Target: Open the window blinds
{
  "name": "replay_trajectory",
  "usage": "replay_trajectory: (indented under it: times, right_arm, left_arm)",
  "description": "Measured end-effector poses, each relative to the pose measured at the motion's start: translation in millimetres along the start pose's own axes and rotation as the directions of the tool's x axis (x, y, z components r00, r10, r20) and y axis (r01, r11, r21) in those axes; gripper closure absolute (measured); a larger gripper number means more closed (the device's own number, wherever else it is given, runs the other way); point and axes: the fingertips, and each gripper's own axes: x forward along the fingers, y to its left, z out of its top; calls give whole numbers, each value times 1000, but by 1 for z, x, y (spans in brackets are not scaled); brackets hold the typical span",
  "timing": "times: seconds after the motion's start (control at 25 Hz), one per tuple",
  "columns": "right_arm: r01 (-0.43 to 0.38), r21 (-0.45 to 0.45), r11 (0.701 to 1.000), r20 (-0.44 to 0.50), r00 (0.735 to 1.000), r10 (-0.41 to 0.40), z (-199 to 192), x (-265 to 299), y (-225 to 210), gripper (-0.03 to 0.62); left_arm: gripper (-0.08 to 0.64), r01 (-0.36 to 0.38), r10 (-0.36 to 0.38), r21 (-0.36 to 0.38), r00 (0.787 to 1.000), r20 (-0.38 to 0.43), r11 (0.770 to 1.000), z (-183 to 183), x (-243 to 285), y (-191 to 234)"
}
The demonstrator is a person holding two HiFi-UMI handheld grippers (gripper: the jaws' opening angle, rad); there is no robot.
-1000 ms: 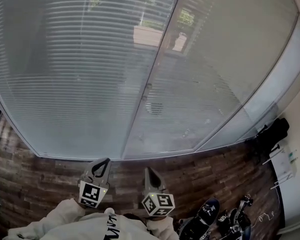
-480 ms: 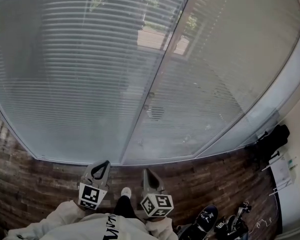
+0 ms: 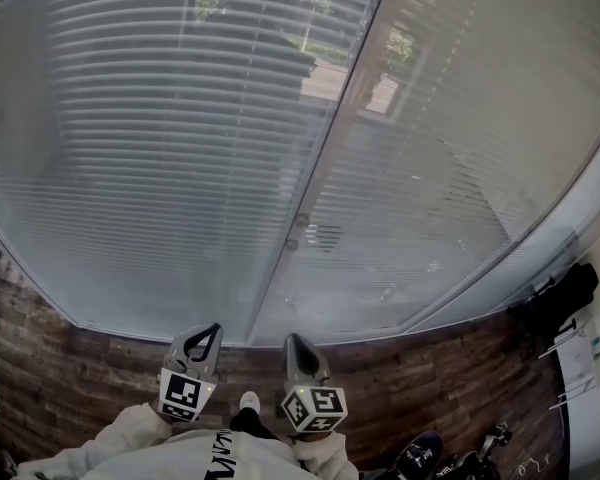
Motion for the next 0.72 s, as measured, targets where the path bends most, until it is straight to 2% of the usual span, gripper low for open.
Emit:
replay_trajectory:
  times: [0.36, 0.72]
  right_arm:
    - [-48, -17, 999, -12, 999, 48, 19, 60, -47, 591]
    - [-110, -81, 991, 3, 994, 110, 45, 104, -57, 588]
  left_arm:
    - [560, -57, 58, 7, 998, -13, 998, 8, 69, 13]
    - [560, -122, 123, 21, 992, -37, 992, 12, 102, 24]
